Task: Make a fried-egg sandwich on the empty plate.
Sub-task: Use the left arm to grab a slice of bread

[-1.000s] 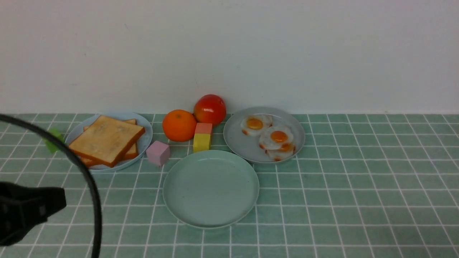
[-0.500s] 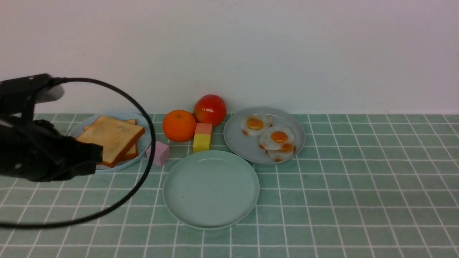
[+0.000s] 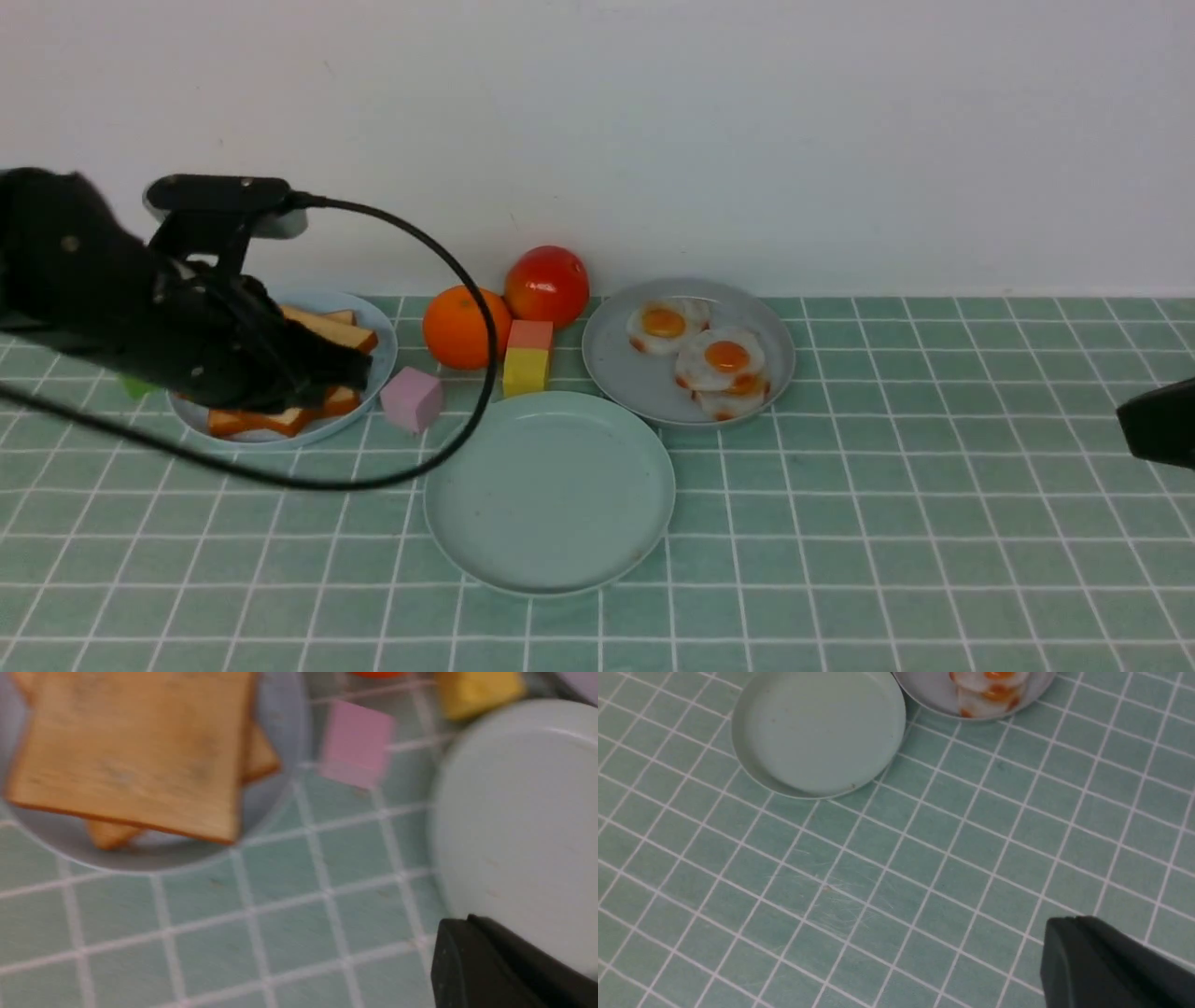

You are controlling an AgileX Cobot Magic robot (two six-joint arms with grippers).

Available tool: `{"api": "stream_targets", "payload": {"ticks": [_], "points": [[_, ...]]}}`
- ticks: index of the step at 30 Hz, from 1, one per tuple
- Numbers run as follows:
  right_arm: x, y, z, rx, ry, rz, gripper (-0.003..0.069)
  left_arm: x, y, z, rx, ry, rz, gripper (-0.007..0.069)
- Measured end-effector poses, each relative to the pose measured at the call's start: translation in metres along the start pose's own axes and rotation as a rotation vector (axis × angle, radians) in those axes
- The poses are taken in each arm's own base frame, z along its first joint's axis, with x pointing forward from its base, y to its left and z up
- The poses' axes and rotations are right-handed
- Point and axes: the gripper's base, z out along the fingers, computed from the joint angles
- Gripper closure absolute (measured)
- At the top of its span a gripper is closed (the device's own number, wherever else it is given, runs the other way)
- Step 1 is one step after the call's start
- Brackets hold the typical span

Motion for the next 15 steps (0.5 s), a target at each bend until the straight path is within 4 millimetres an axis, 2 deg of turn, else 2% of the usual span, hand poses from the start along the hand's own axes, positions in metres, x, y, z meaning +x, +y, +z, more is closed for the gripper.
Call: {"api": "stream_targets", "payload": {"ticks": [1,3,4,10,12,15], "points": [[0.0,0.0,0.0,-0.001,-0.001,-0.002,0.0664,-0.004,0.004,0.006,-0.021,0.004,0.008,0.0632],[0.0,0.001,-0.002,-0.002,-0.003,-0.005,0.0661,-0.015,0.013,0.025,-0.068,0.017,0.03,0.0575],[0.001,0.001,-0.003,-0.002,-0.004,-0.005,0.066,-0.016,0.013,0.026,-0.069,0.017,0.029,0.0569],[0.005,0.003,-0.01,-0.011,0.001,-0.005,0.0656,-0.03,0.024,0.079,-0.114,0.071,0.098,0.0322],[0.006,0.003,-0.01,-0.018,0.02,-0.003,0.0655,-0.032,0.026,0.091,-0.126,0.083,0.124,0.0281],[0.009,0.004,-0.01,-0.032,0.046,0.002,0.0653,-0.033,0.029,0.107,-0.144,0.092,0.165,0.026]]}}
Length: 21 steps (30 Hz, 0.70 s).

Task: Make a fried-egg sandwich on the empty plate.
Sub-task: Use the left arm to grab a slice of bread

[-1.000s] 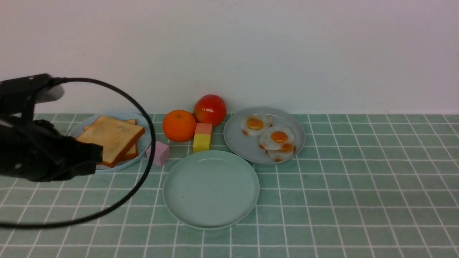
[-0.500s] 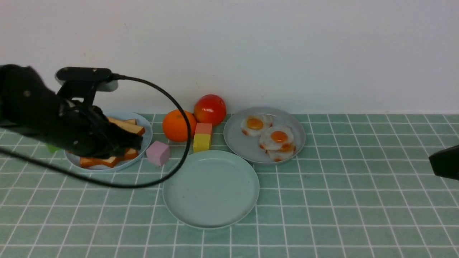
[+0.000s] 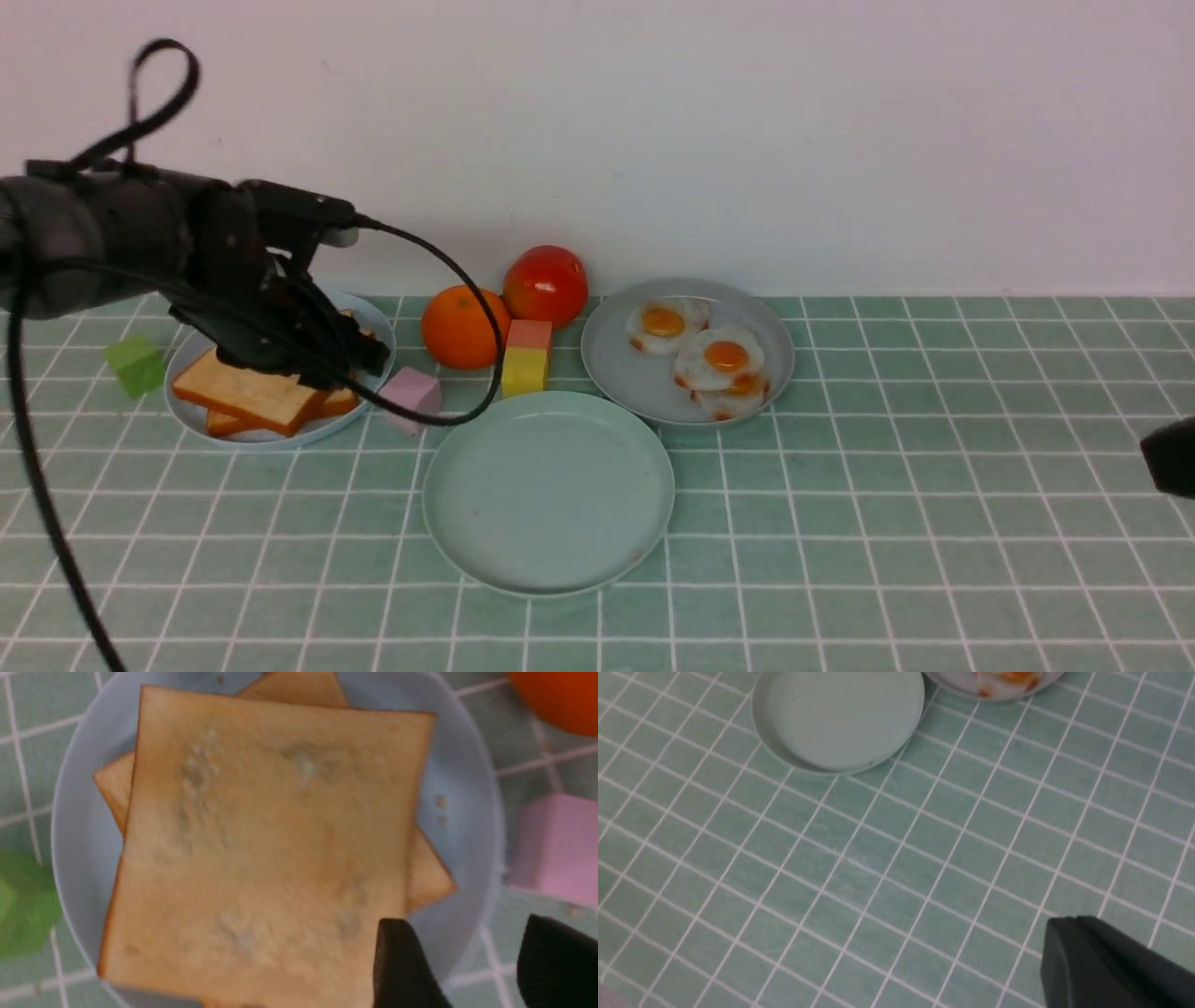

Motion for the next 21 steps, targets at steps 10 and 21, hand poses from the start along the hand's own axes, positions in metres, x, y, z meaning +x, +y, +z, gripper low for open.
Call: {"api": "stream_targets", "payload": {"ticks": [10,21], "points": [[0.002,0.002,0.0,-0.017,0.027,0.007,0.0645,0.006,0.0,0.028,-0.024,0.009,0.075,0.0393],[0.004,0.003,-0.003,-0.025,0.029,0.009,0.0637,0.004,0.0,0.027,-0.031,0.01,0.089,0.0638]]}}
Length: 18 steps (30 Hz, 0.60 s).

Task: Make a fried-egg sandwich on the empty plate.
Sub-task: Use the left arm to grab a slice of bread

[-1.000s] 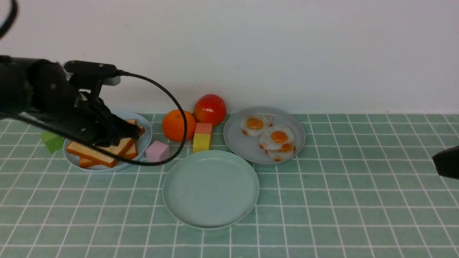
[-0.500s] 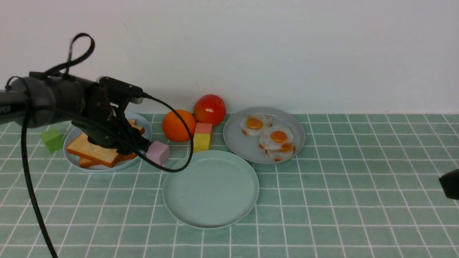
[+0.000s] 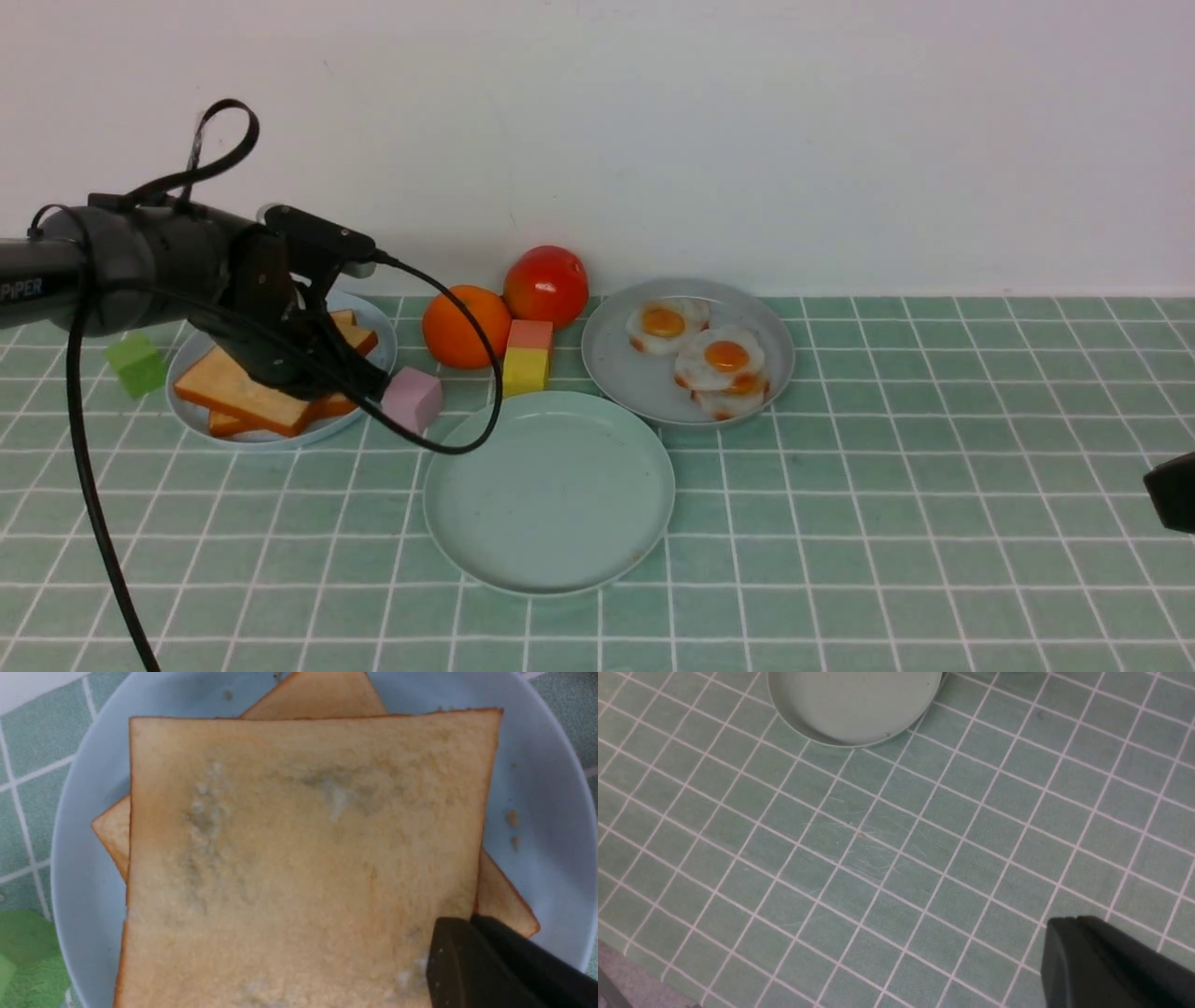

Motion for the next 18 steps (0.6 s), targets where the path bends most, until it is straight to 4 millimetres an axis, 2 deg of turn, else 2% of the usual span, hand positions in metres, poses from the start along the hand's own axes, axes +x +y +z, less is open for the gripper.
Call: {"api": "stream_targets", "payload": {"ticks": [4,8,9,10,14,18], "points": [[0.001,0.001,-0.002,-0.001,-0.007,-0.001,0.0637,-0.001,-0.001,-0.003,0.0,-0.005,0.006,0.0629],[0.001,0.001,-0.002,-0.001,-0.008,-0.014,0.0634,-0.008,-0.002,-0.016,-0.004,-0.034,0.01,0.057],[0.001,0.001,-0.002,-0.002,-0.007,-0.031,0.063,-0.011,-0.002,-0.022,-0.006,-0.051,0.011,0.0525],[0.001,0.001,-0.002,-0.002,-0.007,-0.033,0.063,-0.011,-0.002,-0.023,-0.006,-0.052,0.011,0.0519],[0.001,0.001,-0.002,-0.007,-0.008,-0.047,0.0624,-0.012,-0.002,-0.025,-0.007,-0.054,0.009,0.0398],[0.001,0.001,-0.002,-0.008,-0.007,-0.047,0.062,-0.012,-0.002,-0.024,-0.006,-0.052,0.009,0.0344]]}}
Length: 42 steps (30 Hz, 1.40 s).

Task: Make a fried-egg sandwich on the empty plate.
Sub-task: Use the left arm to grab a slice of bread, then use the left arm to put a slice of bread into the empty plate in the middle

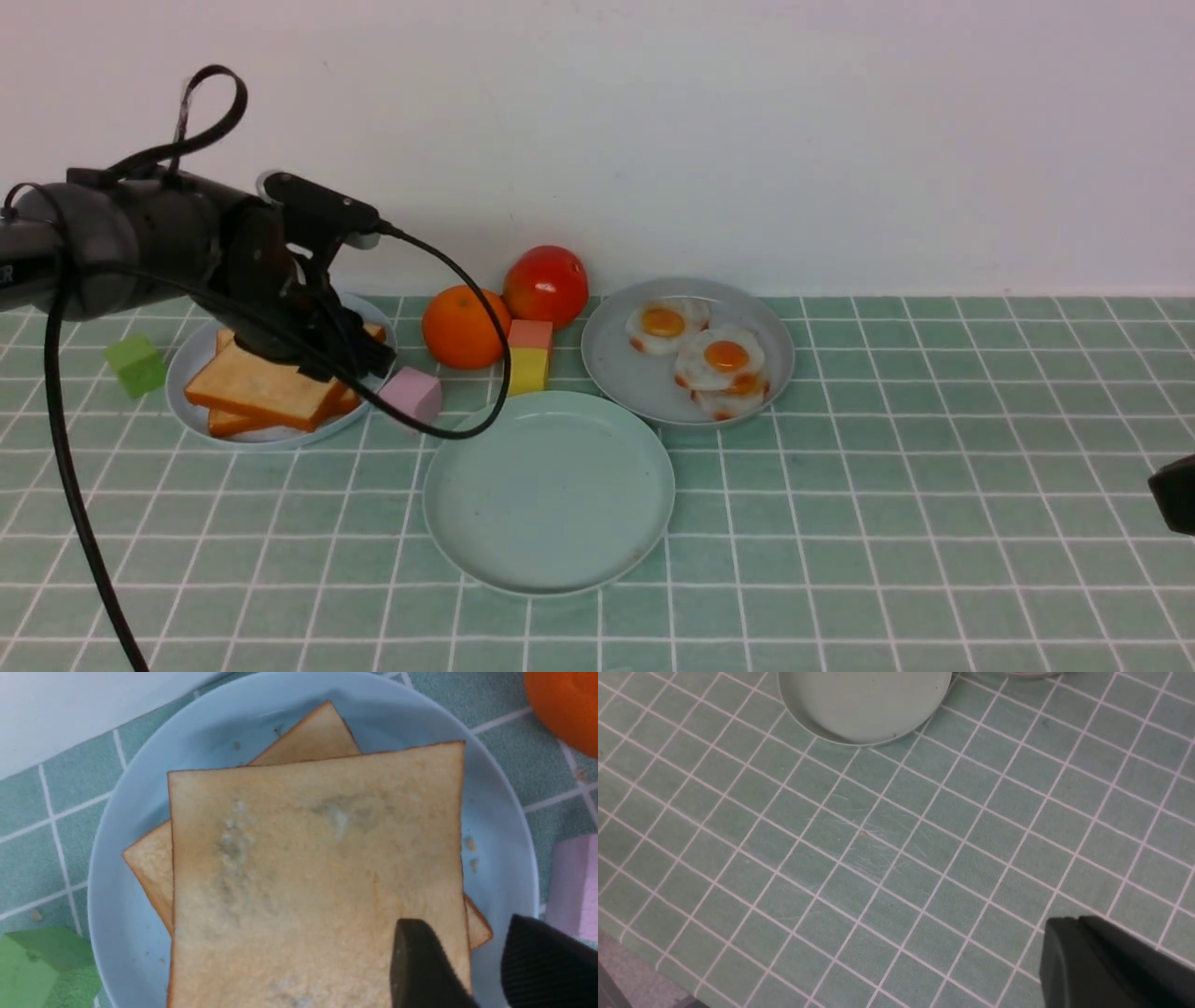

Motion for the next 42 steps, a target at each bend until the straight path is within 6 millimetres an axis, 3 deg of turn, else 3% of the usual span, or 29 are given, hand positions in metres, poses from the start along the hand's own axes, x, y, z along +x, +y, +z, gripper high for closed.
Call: {"api": "stream_targets", "payload": {"ticks": [6,13,17,20,22,23,24,26,30,32,35,37,38,39,40,41,42], "points": [[0.0,0.0,0.0,0.0,0.0,0.0,0.0616,-0.002,0.0,0.001,0.0,-0.025,-0.001,0.0323],[0.0,0.002,0.0,-0.026,-0.005,0.013,0.0606,0.011,-0.005,0.031,-0.004,0.025,0.062,0.0323],[0.0,0.003,0.0,-0.036,-0.003,0.017,0.0604,0.012,-0.005,0.033,-0.006,0.032,0.069,0.0327],[0.0,0.004,0.0,-0.04,-0.002,0.019,0.0602,0.013,-0.005,0.033,-0.005,0.038,0.068,0.0372],[0.0,0.004,0.0,-0.042,0.003,0.019,0.0601,0.012,-0.005,0.033,-0.005,0.043,0.065,0.0426],[0.001,0.004,0.0,-0.043,0.008,0.019,0.0599,0.012,-0.005,0.032,-0.003,0.046,0.063,0.049],[0.001,0.004,0.0,-0.044,0.01,0.019,0.0599,0.012,-0.005,0.032,-0.003,0.047,0.063,0.0497],[0.002,0.004,0.0,-0.047,0.017,0.019,0.0594,0.009,-0.006,0.024,-0.004,0.048,0.065,0.058],[0.002,0.004,0.0,-0.049,0.022,0.013,0.059,0.003,-0.007,0.003,-0.007,0.043,0.062,0.0592],[0.002,0.005,0.0,-0.053,0.024,-0.012,0.0587,-0.007,-0.011,-0.029,-0.005,0.024,0.042,0.0592],[0.002,0.006,0.0,-0.066,0.02,-0.031,0.0585,-0.018,-0.03,-0.075,0.021,-0.036,0.066,0.0592],[0.002,0.006,0.0,-0.069,0.02,-0.039,0.0585,-0.016,-0.06,-0.096,0.07,-0.066,0.151,0.0592],[0.002,0.006,0.0,-0.069,0.019,-0.042,0.0585,-0.013,-0.078,-0.102,0.101,-0.069,0.204,0.0592],[0.002,0.006,0.0,-0.069,0.019,-0.042,0.0585,-0.012,-0.082,-0.103,0.107,-0.067,0.216,0.0592],[0.002,0.006,0.0,-0.069,0.017,-0.046,0.0583,-0.004,-0.115,-0.108,0.164,-0.062,0.305,0.0592],[0.002,0.006,0.0,-0.069,0.017,-0.046,0.0582,-0.001,-0.119,-0.107,0.17,-0.056,0.316,0.0592],[0.001,0.006,0.0,-0.068,0.013,-0.046,0.0581,0.007,-0.141,-0.106,0.207,-0.04,0.371,0.0592]]}}
